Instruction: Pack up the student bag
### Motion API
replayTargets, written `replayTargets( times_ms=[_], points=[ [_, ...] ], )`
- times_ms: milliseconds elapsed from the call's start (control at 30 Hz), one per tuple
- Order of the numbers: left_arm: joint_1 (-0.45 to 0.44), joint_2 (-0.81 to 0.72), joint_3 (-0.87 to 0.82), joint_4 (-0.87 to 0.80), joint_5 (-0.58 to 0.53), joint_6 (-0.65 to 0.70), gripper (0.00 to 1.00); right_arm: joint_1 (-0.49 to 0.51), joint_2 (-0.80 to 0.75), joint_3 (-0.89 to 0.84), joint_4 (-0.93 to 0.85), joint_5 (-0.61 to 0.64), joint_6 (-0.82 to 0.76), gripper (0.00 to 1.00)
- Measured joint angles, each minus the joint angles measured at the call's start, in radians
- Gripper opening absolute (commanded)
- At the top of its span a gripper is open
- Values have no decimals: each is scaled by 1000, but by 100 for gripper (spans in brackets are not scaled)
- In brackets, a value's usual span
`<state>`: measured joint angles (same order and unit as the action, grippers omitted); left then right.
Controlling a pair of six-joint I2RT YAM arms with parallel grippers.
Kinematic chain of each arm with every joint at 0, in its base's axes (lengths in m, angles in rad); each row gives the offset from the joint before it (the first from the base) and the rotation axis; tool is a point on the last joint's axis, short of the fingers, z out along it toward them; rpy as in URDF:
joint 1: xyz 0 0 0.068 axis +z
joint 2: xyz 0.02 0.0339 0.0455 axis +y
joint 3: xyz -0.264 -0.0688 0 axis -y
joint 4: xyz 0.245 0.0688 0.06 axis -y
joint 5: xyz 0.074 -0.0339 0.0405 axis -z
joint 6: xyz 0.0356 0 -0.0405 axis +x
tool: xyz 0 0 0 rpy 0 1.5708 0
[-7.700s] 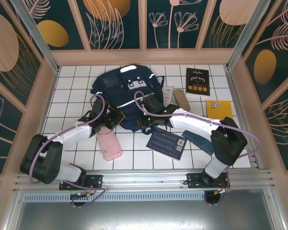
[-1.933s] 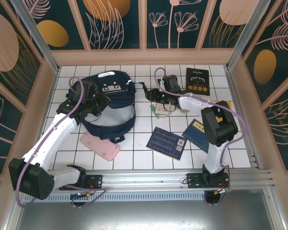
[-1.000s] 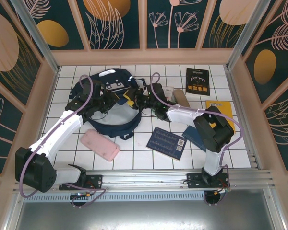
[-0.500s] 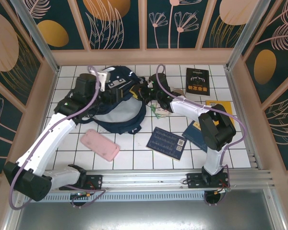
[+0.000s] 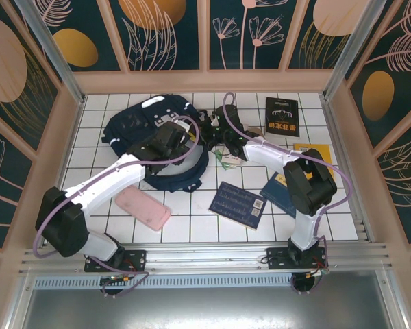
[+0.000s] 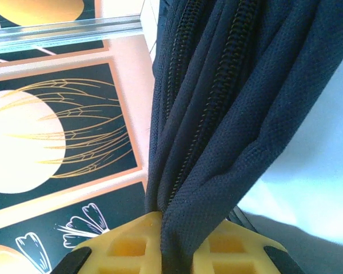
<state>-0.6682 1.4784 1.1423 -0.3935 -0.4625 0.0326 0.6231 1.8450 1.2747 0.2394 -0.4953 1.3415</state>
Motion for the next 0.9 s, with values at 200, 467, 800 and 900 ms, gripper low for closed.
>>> replayTargets(
  times_ms=[200,467,800,900],
  points=[
    [-3,39,0,54,-100,42,32,-1,0,0,4,0,-1,17],
    [-5,49,0,53,-43,32,0,-3,-38,1,-53,45,-108,62],
    [4,95,-16,54,88,-26,2,22,-370,-156,-247,372,-474,99],
    [5,108,-38,61,149,-62,1,-40,-568,-329,-258,415,-516,91]
  ],
)
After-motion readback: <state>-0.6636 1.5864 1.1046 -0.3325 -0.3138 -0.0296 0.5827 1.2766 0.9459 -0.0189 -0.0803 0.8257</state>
